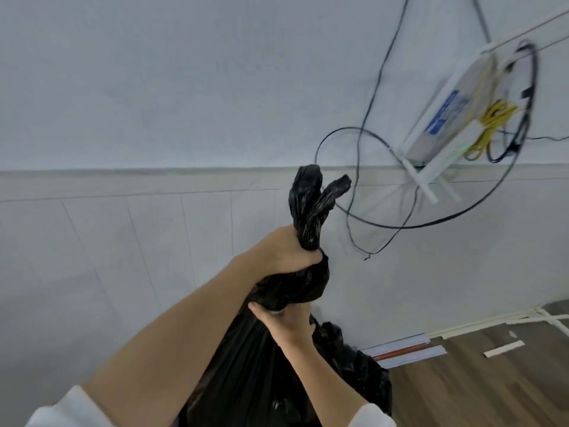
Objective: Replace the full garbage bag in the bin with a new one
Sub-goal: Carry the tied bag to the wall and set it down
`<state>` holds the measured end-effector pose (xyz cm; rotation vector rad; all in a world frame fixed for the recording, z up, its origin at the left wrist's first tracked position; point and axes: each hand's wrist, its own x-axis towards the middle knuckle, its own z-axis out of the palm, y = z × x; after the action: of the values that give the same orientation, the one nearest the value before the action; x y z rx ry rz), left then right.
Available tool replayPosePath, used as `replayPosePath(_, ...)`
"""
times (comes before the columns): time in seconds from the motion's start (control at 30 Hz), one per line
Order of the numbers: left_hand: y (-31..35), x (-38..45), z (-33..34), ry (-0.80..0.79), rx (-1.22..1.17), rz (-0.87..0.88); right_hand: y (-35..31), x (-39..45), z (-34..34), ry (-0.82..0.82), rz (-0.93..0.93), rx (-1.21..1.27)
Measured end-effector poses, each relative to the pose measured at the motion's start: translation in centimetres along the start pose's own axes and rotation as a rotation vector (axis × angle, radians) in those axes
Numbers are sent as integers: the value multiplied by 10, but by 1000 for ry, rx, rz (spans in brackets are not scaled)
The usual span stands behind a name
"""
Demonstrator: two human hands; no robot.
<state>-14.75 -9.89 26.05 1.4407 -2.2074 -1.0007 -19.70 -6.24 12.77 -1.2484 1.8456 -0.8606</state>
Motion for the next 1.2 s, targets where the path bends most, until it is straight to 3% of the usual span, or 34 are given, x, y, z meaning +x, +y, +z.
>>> replayPosePath(0.2,126,-36,-45,-144,202,123,-45,-18,-77,127,-186,211)
replayPosePath(0.37,222,-54,-17,-174,200,277,-43,-57,-188,129,-345,270)
replayPosePath(0.47,281,-57,22,-105,227,322,-19,-84,-259,149,-378,303)
replayPosePath(0.67,395,-51,120,-37,130,369,55,-115,-393,180,-263,201)
replayPosePath(0.9,501,12,249,-218,-41,454,161,-128,-541,294,-107,162)
replayPosePath(1.2,669,125,429,-544,-120,676,292,-111,-751,613,96,247)
